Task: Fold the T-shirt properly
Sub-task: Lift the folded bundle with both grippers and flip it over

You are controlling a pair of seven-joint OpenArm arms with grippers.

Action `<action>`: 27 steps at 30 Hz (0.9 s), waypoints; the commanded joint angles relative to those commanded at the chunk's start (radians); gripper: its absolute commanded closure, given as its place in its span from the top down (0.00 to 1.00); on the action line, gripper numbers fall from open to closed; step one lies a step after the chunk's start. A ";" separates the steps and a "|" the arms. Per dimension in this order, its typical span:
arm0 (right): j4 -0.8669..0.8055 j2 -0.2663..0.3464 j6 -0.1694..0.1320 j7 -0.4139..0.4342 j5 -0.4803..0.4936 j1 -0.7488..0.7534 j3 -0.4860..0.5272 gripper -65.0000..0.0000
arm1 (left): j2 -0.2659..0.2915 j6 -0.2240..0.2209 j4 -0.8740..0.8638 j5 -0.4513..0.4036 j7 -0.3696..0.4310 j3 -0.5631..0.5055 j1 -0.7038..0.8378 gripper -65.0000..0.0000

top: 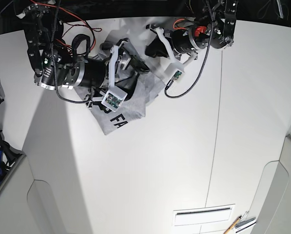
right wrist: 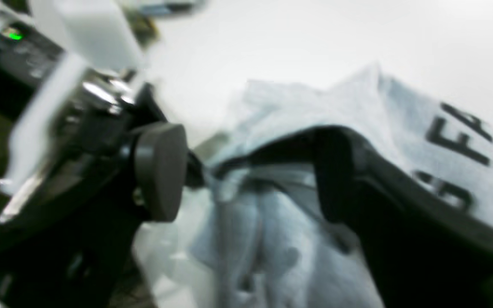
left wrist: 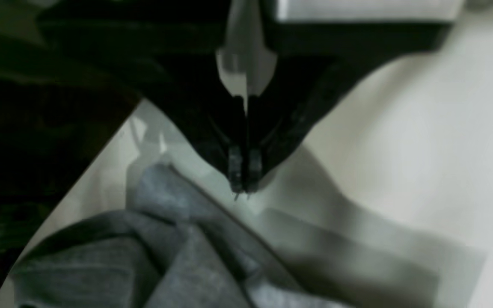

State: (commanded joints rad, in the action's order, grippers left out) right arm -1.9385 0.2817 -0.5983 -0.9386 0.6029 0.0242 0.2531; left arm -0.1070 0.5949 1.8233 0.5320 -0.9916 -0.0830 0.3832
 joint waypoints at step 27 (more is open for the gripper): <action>0.062 0.037 0.019 -0.042 0.085 0.056 -0.467 0.00 | -0.018 0.103 0.182 0.265 -0.040 0.378 0.043 0.00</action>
State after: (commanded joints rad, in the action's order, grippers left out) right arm -1.8767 0.3183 -0.5789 -0.9810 0.6884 0.0807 -0.2138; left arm -0.1249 0.6981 2.0056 0.7967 -1.0321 0.2955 0.4267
